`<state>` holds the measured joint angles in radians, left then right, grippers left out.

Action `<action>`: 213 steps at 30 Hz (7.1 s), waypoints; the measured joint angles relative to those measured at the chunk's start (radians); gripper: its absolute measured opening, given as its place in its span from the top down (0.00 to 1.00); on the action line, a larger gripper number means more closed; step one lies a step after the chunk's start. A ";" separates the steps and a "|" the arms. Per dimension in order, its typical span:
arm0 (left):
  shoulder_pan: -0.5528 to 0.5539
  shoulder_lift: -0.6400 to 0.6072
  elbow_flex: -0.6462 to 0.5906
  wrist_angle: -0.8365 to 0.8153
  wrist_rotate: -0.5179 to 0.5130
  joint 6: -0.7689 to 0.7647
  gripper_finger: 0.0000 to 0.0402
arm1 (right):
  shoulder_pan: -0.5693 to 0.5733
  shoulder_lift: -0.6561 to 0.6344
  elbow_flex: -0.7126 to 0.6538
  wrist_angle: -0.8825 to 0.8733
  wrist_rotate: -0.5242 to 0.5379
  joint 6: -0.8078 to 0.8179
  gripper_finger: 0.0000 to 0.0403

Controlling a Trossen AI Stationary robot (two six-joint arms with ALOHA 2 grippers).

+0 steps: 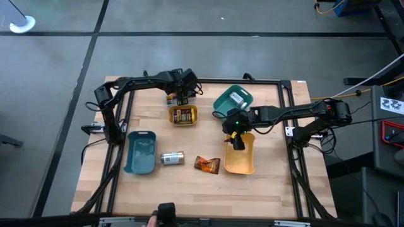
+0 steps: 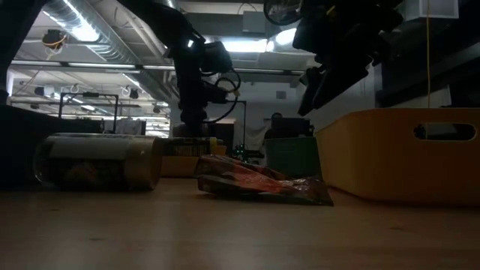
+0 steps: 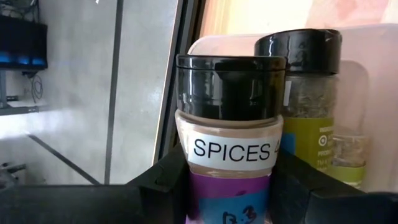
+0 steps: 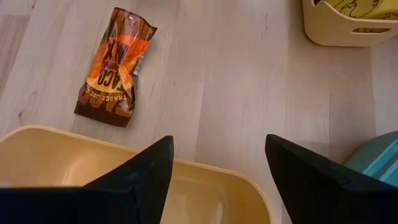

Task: Sort spices by type
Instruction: Put the black seasoning bottle into the transparent bin, then put the orange seasoning pack into the bottom yellow bin

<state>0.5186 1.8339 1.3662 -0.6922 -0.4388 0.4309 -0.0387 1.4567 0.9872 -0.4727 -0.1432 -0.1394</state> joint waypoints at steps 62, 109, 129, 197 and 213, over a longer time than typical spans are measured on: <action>-0.148 0.003 0.070 -0.165 -0.001 0.030 0.41 | 0.000 0.000 0.000 -0.032 0.000 0.000 0.37; -0.455 -0.263 0.029 -0.219 0.208 -0.529 0.41 | 0.320 0.034 0.000 0.274 0.180 0.244 0.37; -0.688 -0.259 0.029 -0.125 0.207 -0.642 0.41 | 0.377 0.367 0.000 0.607 0.323 0.377 0.37; -0.827 -0.322 0.029 -0.254 0.204 -0.794 0.41 | 0.320 0.272 0.141 0.347 0.176 0.310 0.98; -0.888 -0.322 0.029 -0.313 0.203 -0.902 0.41 | 0.321 0.053 0.307 -0.367 0.175 0.349 0.99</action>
<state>-0.3691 1.5124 1.3952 -1.0048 -0.2356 -0.4714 0.2821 1.5094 1.2942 -0.8402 0.0321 0.2098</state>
